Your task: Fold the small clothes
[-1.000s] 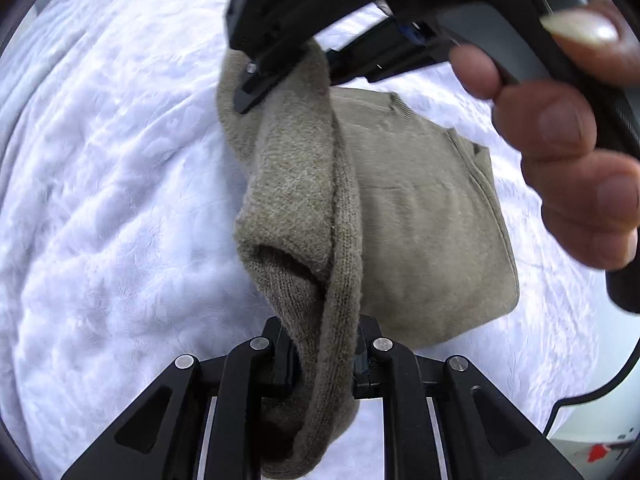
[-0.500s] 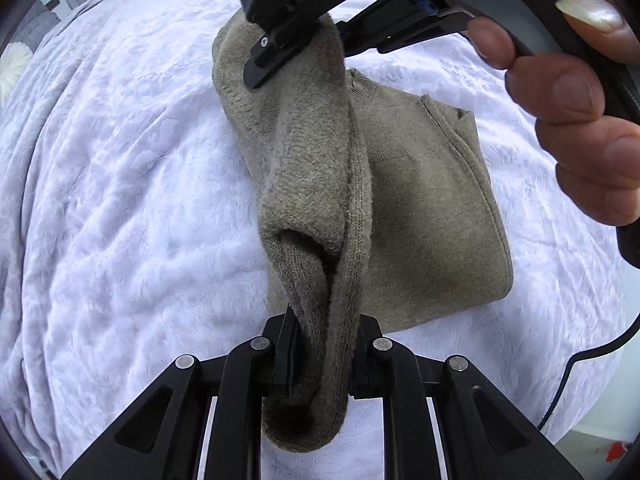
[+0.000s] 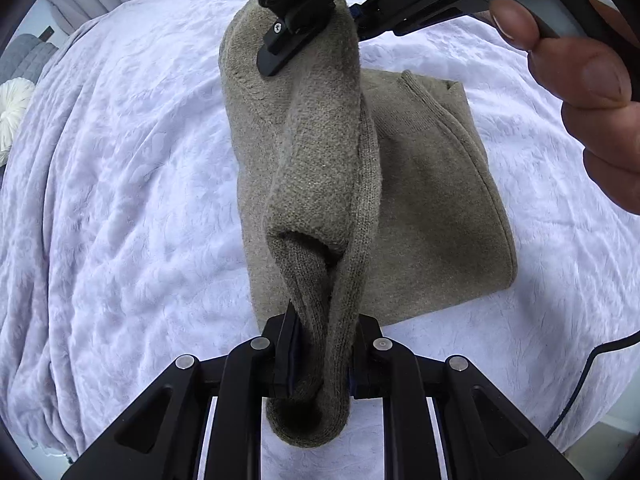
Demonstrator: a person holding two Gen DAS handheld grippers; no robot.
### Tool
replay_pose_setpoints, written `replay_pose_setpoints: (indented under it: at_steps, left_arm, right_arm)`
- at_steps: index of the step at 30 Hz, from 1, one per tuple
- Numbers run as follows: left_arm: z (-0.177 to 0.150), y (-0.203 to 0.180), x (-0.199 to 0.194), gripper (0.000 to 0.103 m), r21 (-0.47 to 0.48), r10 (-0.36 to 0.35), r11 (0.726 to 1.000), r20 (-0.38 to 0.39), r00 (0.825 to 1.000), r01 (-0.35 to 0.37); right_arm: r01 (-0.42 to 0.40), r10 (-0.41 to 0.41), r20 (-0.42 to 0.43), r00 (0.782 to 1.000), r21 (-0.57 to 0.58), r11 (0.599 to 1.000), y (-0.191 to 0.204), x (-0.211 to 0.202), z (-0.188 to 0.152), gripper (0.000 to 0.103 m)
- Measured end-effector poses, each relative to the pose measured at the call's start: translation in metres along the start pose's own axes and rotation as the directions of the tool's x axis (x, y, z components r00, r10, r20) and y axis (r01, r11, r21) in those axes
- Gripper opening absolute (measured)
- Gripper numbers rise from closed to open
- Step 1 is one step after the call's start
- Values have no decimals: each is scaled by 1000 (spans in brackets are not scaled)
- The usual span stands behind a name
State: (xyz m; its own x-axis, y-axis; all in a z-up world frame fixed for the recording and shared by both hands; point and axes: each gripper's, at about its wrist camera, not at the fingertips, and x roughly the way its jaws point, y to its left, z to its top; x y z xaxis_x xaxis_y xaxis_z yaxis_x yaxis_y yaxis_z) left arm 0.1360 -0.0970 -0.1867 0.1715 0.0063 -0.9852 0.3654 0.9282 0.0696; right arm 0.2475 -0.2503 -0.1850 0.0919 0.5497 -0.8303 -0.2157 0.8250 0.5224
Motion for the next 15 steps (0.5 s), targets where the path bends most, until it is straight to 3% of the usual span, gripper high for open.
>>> replay_pose_setpoints:
  at_steps: [15]
  left_arm:
    - [7,-35,-2,19,41,21,999,-22,1000,-20]
  right_arm:
    - [-56,55,18,998,7,998,-39,-11,-17,15]
